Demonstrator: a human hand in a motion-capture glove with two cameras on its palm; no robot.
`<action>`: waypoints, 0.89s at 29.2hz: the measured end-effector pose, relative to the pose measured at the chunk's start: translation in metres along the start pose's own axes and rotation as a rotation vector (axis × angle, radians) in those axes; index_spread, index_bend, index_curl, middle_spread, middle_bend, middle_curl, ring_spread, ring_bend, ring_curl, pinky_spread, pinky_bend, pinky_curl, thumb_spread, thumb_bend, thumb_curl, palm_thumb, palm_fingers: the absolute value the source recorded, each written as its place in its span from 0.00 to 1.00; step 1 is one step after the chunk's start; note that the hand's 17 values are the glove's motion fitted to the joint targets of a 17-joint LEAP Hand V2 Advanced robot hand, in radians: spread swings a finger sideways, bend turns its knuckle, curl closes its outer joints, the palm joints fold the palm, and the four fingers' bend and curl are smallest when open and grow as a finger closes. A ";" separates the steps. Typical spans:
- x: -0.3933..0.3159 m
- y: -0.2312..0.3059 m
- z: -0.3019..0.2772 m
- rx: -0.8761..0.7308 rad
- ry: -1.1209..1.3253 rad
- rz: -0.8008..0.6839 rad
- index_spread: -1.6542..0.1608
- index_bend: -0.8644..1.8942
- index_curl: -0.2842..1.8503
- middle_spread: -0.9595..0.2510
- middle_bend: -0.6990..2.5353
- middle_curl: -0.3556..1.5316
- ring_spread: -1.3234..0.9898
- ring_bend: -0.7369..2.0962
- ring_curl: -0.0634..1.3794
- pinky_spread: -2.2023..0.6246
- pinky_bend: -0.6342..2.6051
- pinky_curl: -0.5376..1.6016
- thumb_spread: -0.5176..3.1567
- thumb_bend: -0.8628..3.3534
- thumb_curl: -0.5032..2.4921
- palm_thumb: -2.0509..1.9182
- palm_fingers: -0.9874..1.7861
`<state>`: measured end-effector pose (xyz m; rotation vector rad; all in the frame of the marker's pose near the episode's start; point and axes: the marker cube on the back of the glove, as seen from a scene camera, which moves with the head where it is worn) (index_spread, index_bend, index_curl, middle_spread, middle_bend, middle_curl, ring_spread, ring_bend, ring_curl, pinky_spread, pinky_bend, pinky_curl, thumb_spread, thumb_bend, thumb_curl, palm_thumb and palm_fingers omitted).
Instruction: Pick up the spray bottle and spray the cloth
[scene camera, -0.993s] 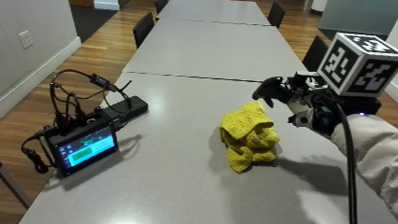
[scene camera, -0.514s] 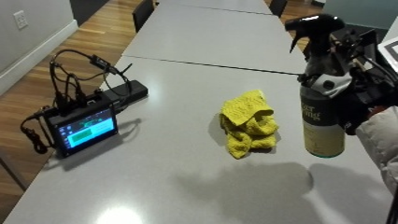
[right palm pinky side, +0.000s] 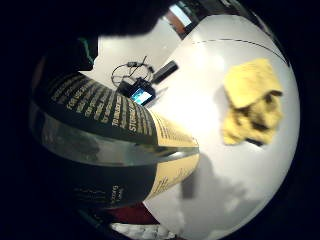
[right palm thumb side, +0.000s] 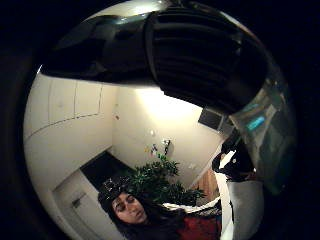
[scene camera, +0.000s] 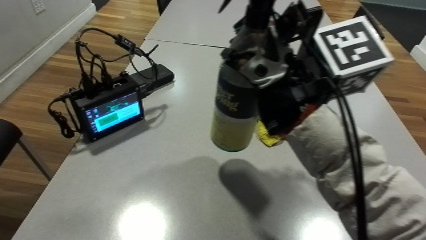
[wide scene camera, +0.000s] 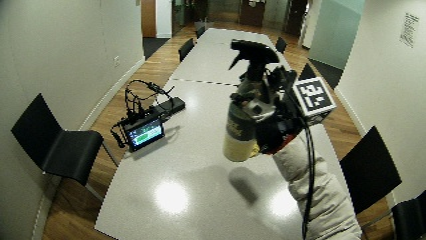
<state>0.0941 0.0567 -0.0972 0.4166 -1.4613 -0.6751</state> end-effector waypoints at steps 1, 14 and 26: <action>0.000 -0.003 0.015 -0.026 -0.015 -0.004 0.78 0.37 0.33 0.76 0.28 0.48 0.53 0.38 0.38 0.80 0.28 0.46 0.29 0.20 0.42 0.79 0.65; 0.029 -0.019 0.126 -0.180 -0.029 -0.015 0.78 0.37 0.33 0.75 0.28 0.48 0.54 0.38 0.38 0.81 0.26 0.45 0.31 0.20 0.42 0.80 0.63; 0.067 -0.021 0.177 -0.278 -0.100 0.038 0.76 0.37 0.33 0.75 0.29 0.49 0.54 0.37 0.38 0.81 0.24 0.44 0.34 0.20 0.42 0.80 0.61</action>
